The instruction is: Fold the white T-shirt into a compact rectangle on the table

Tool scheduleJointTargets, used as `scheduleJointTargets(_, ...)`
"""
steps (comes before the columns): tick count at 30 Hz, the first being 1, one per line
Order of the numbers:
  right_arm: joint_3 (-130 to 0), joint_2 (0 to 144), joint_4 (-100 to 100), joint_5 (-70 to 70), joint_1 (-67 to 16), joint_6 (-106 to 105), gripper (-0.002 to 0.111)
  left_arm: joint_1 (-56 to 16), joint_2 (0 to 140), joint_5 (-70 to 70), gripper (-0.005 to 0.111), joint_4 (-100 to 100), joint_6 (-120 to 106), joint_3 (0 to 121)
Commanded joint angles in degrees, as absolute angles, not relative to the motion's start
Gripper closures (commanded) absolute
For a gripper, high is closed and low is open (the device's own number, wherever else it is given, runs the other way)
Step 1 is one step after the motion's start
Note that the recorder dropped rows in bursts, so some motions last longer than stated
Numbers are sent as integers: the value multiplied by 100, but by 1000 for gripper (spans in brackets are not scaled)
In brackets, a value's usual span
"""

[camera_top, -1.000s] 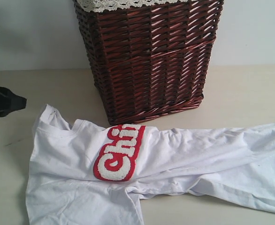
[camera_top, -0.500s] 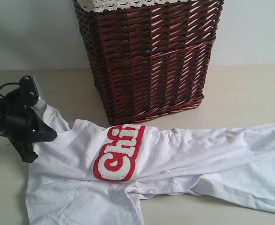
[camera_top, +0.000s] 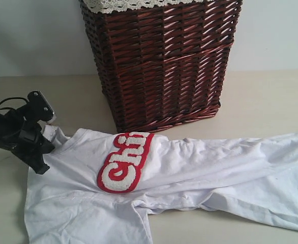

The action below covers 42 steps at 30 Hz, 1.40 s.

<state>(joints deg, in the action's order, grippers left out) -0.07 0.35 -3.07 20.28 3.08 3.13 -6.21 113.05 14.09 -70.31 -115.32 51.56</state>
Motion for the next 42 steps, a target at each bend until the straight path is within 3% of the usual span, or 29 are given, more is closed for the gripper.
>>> scheduleJointTargets(1, 0, 0, -295, 2000, 333, 311, 57, -630, 11367, 1322, 107, -6833, -11461, 4802)
scheduleJointTargets(11, 0, 0, -280, 2000, 333, 311, 57, -576, 10036, 1939, 107, -8266, -11350, 5304)
scheduleJointTargets(17, 0, 0, -280, 2000, 333, 311, 57, -721, 10277, 4403, 107, -8202, -11737, 5352)
scheduleJointTargets(22, 0, 0, -297, 2000, 333, 311, 57, -829, 11519, 3733, 107, -7898, -12001, 5352)
scheduleJointTargets(29, 0, 0, -282, 2000, 333, 311, 57, -792, 11574, 1387, 107, -7519, -11951, 5190)
scheduleJointTargets(37, 0, 0, -282, 2000, 333, 311, 57, -792, 10852, 2928, 107, -6961, -11986, 4480)
scheduleJointTargets(42, 0, 0, -302, 2000, 333, 311, 57, -792, 10345, 3018, 107, -6786, -11986, 4383)
